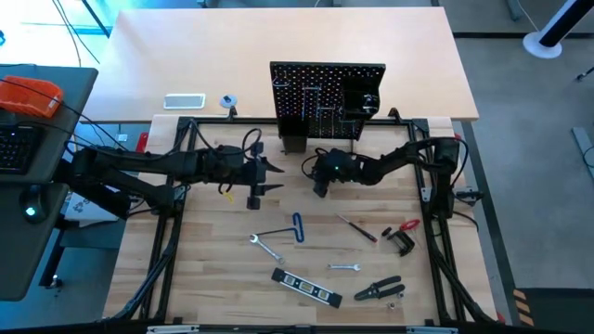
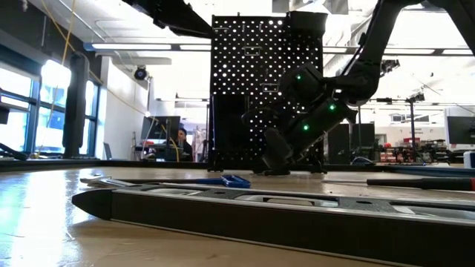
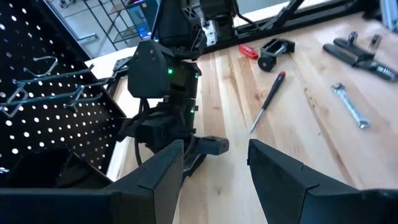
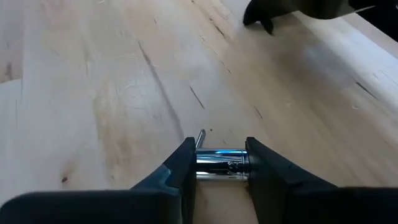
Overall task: Hang tools onto peg board
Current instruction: Put the bolts on the pegboard
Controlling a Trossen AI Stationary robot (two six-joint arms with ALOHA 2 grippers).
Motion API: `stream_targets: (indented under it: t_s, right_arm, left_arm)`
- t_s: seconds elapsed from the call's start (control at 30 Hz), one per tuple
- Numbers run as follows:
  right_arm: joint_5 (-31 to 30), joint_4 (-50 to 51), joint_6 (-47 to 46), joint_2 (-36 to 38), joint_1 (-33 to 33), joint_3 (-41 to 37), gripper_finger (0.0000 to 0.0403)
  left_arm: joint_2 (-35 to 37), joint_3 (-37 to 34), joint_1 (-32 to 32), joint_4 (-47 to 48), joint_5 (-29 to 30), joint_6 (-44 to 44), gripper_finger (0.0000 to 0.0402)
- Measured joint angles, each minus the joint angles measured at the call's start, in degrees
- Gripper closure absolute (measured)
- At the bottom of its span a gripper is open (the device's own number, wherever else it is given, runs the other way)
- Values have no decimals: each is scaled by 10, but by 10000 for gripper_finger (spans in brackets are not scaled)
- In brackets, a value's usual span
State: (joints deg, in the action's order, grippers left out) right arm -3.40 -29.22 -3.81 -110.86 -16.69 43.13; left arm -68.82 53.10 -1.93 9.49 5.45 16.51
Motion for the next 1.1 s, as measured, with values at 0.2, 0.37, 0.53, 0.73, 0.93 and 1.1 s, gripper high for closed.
stream_targets:
  t_s: [0.2,0.37,0.53,0.73,0.93,1.1]
  right_arm:
    - [-1,34,22,27,22,-2,303]
    - [-43,92,53,82,48,-3,303]
    - [-73,133,75,134,82,-3,303]
    - [-106,141,132,197,133,-2,303]
    - [-164,120,232,254,195,-2,303]
    - [-202,44,334,276,239,-2,303]
  left_arm:
    - [0,0,-4,-16,-9,-28,227]
    - [1,0,-4,-30,-10,-30,227]
    - [1,0,-6,-39,-27,-39,227]
    - [1,0,-23,-43,-77,-74,227]
    - [1,0,-39,-53,-120,-105,227]
    - [1,0,-41,-69,-139,-118,227]
